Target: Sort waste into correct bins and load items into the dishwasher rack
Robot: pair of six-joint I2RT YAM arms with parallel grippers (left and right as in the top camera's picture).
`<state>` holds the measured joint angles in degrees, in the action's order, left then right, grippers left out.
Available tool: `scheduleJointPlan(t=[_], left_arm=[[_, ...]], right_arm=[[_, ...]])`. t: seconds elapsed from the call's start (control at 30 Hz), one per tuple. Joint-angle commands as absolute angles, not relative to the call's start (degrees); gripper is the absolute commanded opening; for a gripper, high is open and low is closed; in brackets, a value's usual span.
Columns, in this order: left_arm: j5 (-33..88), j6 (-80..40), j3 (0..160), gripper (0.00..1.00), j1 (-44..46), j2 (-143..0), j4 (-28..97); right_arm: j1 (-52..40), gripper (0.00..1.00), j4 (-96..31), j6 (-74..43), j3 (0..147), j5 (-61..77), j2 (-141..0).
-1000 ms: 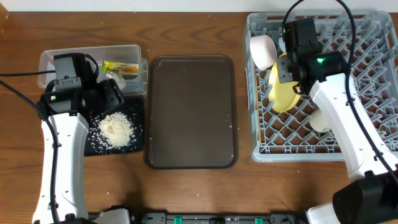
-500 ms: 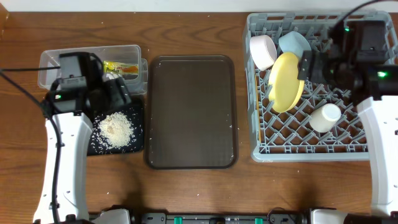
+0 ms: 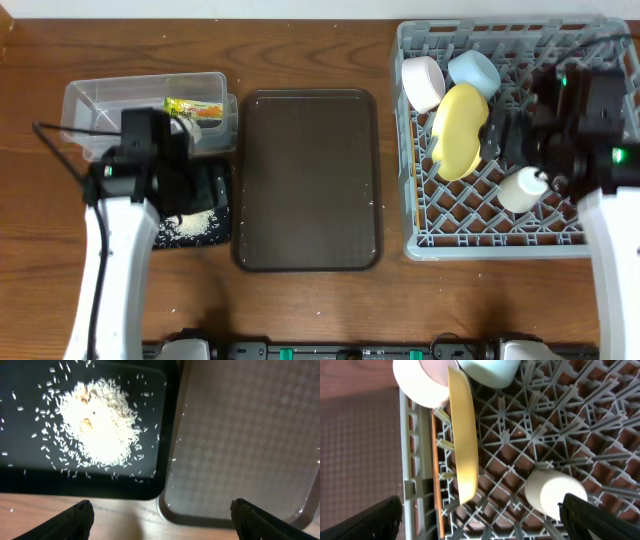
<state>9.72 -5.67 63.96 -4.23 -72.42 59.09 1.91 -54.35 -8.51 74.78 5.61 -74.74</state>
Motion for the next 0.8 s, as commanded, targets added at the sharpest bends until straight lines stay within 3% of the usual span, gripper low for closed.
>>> scheduleJointPlan(t=[0.0,0.13,0.33,0.77], left_arm=[[9.82,-4.25,59.11,0.90,-4.25,-63.77,56.07],[9.80,-4.29,50.70,0.91,-4.14,-49.78,49.84],[9.82,-4.32,42.13,0.91,-4.14,-32.91,43.81],[9.82,-4.29,42.11,0.91,-4.14,-28.34,44.71]], right_arm=[[1.74,0.99,-49.65,-8.71,65.34,5.85,-66.85],[1.69,0.99,-41.71,-9.19,53.34,4.82,-55.70],[1.69,0.99,-39.70,-9.37,44.47,3.01,-44.25],[1.69,0.99,-54.68,-9.37,42.52,3.03,-42.28]])
